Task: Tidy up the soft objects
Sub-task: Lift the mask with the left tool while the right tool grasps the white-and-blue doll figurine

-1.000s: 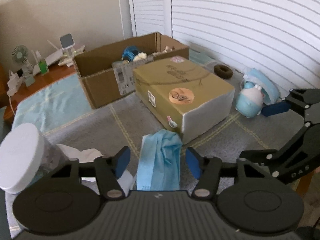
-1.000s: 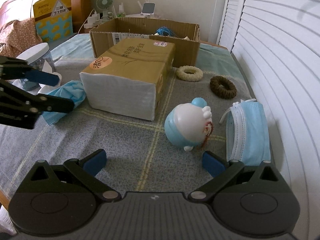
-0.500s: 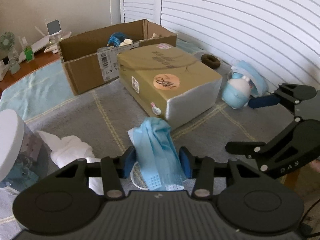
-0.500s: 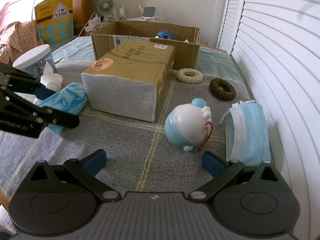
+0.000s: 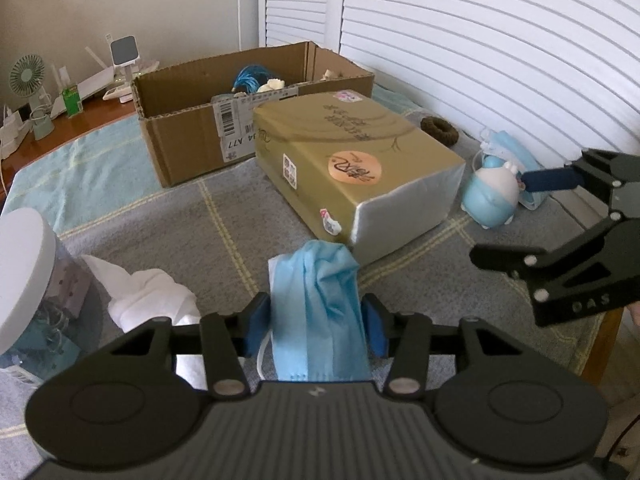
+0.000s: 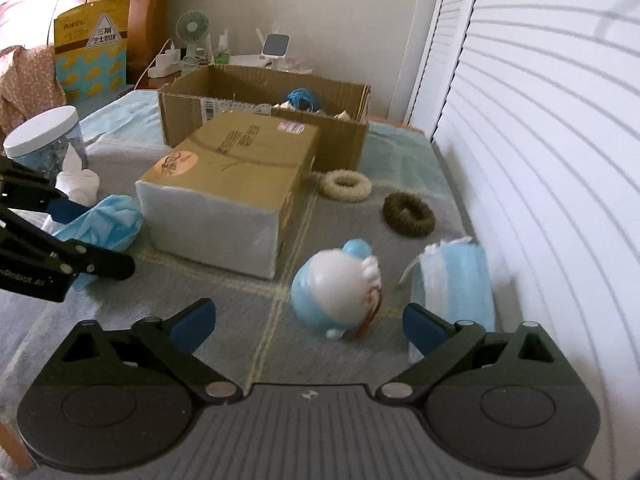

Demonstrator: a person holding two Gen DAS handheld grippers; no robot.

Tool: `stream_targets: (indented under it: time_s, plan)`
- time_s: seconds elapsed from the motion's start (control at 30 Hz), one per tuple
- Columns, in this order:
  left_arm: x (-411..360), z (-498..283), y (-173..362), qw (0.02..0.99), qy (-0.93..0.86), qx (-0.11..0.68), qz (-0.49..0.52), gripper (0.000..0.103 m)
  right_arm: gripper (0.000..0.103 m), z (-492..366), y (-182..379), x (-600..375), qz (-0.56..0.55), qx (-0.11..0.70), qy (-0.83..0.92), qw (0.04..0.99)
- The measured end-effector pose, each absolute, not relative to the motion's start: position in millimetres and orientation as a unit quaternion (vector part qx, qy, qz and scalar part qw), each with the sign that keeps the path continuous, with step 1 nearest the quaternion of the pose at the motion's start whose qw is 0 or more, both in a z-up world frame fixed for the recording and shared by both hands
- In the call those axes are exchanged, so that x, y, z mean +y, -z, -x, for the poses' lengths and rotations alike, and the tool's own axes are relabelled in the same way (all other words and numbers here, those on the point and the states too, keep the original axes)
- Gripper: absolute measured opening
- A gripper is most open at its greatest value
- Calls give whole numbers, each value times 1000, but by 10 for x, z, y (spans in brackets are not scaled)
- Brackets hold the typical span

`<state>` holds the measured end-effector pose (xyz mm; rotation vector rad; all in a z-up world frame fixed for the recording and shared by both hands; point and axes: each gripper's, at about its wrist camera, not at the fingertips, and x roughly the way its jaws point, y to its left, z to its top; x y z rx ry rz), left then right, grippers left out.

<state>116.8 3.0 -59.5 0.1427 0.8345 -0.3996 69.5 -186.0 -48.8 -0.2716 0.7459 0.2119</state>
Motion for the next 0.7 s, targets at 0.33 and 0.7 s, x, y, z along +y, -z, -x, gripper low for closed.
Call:
stream_targets:
  time_s: [0.33, 0.7]
  plan:
    - [28, -1177, 587, 891, 196, 403, -68, 49, 73, -849, 500, -1833, 142, 362, -87, 917]
    - [72, -1185, 559, 888, 203, 408, -67, 37, 53, -833, 488, -1859, 138, 375, -80, 913]
